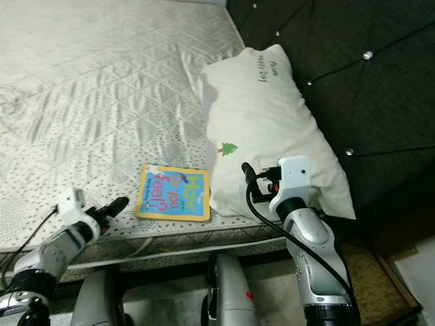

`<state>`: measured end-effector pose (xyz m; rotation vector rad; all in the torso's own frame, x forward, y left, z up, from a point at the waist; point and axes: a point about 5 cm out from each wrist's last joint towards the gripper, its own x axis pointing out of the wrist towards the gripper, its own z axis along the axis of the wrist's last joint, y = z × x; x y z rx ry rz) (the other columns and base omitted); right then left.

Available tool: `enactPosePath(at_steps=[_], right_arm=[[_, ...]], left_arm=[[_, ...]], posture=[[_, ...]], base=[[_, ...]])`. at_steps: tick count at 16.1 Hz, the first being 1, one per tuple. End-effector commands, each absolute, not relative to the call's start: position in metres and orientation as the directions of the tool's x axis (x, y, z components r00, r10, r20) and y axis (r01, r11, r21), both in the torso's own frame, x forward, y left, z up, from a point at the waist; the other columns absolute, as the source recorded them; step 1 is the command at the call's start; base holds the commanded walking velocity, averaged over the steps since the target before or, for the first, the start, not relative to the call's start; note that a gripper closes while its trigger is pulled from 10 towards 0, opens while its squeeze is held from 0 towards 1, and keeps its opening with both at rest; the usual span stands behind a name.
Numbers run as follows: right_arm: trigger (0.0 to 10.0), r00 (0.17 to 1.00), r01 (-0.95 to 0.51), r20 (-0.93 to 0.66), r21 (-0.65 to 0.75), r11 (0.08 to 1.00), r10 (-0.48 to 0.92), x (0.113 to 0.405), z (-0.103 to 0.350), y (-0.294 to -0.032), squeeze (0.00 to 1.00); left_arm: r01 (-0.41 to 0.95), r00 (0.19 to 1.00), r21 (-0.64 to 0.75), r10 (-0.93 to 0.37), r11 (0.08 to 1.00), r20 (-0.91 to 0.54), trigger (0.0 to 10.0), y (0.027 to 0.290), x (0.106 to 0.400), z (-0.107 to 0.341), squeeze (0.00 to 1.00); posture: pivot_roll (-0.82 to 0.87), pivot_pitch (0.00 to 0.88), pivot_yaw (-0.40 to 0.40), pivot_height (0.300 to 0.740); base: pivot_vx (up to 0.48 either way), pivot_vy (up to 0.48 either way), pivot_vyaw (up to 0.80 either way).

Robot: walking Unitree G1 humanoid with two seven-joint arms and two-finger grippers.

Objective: Clean up the room

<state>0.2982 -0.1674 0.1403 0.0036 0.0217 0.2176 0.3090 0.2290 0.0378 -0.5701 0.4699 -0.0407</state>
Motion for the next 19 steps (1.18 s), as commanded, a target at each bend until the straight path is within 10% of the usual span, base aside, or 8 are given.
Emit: enactPosePath(at_steps=[1, 6, 8, 19], right_arm=[[10.0, 0.982, -0.188, -0.022, 0.004, 0.982, 0.188, 0.296, 0.139, -0.174, 0.00], [10.0, 0.985, -0.171, -0.019, -0.014, 0.985, 0.171, 0.294, 0.141, -0.179, 0.00], [10.0, 0.986, -0.168, -0.019, -0.020, 0.986, 0.168, 0.293, 0.142, -0.180, 0.00], [10.0, 0.985, -0.174, -0.012, -0.027, 0.984, 0.174, 0.296, 0.145, -0.177, 0.00]], left_arm=[[-0.104, 0.889, -0.504, -0.146, 0.858, -0.433, 10.0, 0.232, 0.307, 0.034, 1.00], [-0.058, 0.906, -0.455, -0.145, 0.889, -0.398, 10.0, 0.225, 0.325, 0.047, 1.00], [-0.049, 0.904, -0.459, -0.157, 0.887, -0.399, 10.0, 0.217, 0.331, 0.049, 0.00], [-0.002, 0.868, -0.451, -0.222, 0.893, -0.444, 10.0, 0.192, 0.329, 0.036, 0.00]], posture=[[-0.07, 0.132, -0.123, 0.576], [-0.11, 0.150, -0.127, 0.576], [-0.12, 0.152, -0.128, 0.576], [-0.13, 0.154, -0.130, 0.576]], base=[[0.000, 0.000, 0.00], [0.000, 0.000, 0.00], [0.000, 0.000, 0.00], [0.000, 0.000, 0.00]])
